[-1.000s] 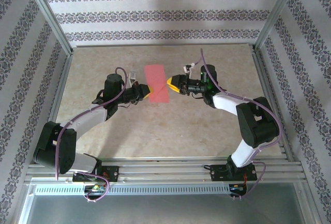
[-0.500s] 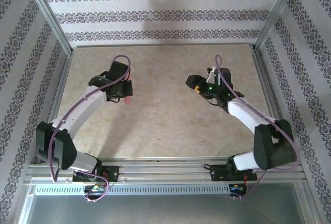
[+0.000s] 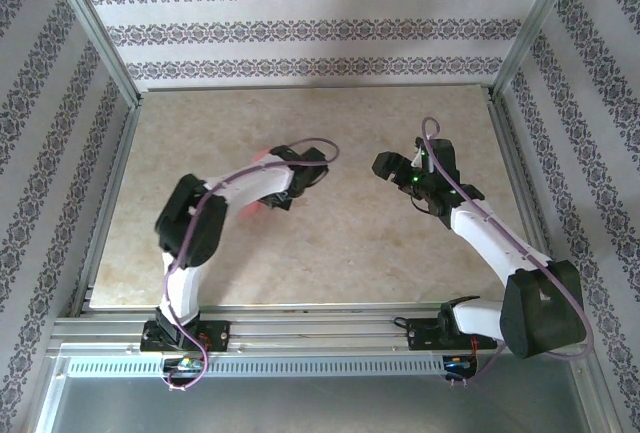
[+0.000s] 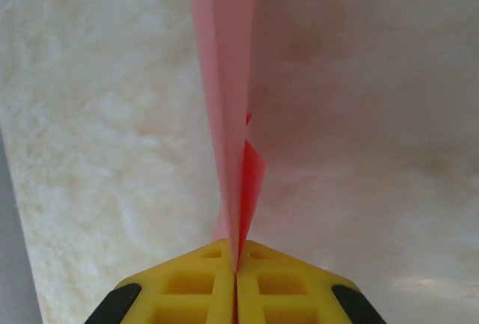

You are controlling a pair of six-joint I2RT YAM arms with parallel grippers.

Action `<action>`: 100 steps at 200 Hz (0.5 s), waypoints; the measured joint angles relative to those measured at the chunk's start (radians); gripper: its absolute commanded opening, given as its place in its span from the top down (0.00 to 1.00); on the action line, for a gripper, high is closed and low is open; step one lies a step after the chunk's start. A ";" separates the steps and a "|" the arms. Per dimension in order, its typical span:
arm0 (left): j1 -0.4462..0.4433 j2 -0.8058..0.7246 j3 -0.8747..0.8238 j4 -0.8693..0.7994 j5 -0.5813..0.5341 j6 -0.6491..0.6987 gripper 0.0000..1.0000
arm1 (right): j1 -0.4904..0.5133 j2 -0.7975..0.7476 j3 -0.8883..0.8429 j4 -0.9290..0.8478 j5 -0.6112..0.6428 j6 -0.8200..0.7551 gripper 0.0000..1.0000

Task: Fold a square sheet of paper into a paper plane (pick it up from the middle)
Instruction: Turn over the paper at the center of the table.

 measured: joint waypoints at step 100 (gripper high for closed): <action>0.056 -0.095 -0.081 0.249 0.565 -0.028 0.35 | 0.008 0.025 -0.016 -0.010 0.016 0.031 0.20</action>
